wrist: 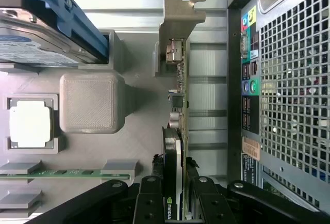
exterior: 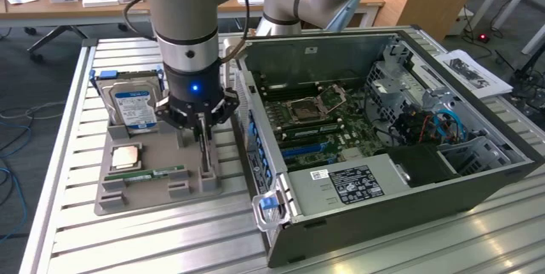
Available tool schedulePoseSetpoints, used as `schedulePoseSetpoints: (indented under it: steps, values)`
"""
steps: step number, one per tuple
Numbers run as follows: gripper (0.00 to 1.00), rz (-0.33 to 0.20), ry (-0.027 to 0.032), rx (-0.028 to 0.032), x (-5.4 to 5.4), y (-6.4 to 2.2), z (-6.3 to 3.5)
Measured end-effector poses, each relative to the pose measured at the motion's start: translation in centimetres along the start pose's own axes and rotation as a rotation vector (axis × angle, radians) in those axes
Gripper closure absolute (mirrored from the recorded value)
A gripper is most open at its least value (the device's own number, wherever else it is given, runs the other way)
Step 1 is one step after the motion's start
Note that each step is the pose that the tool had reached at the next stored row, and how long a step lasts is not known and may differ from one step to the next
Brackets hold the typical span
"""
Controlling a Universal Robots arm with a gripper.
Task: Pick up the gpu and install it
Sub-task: 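Pick up the gpu and move the gpu toward the slot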
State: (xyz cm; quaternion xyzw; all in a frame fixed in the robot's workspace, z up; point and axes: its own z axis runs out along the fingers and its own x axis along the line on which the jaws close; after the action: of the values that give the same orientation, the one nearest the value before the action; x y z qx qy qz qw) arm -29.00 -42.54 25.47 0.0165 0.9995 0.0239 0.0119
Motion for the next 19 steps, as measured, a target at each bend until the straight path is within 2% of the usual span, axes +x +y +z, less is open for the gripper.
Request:
schedulePoseSetpoints:
  steps: [7, 19]
  values:
    - [0.73, 0.000, -0.0002, 0.0000, -0.1, 0.13, -2.41]
    - [0.73, 0.000, -0.0028, -0.0002, -0.2, 0.40, -7.72]
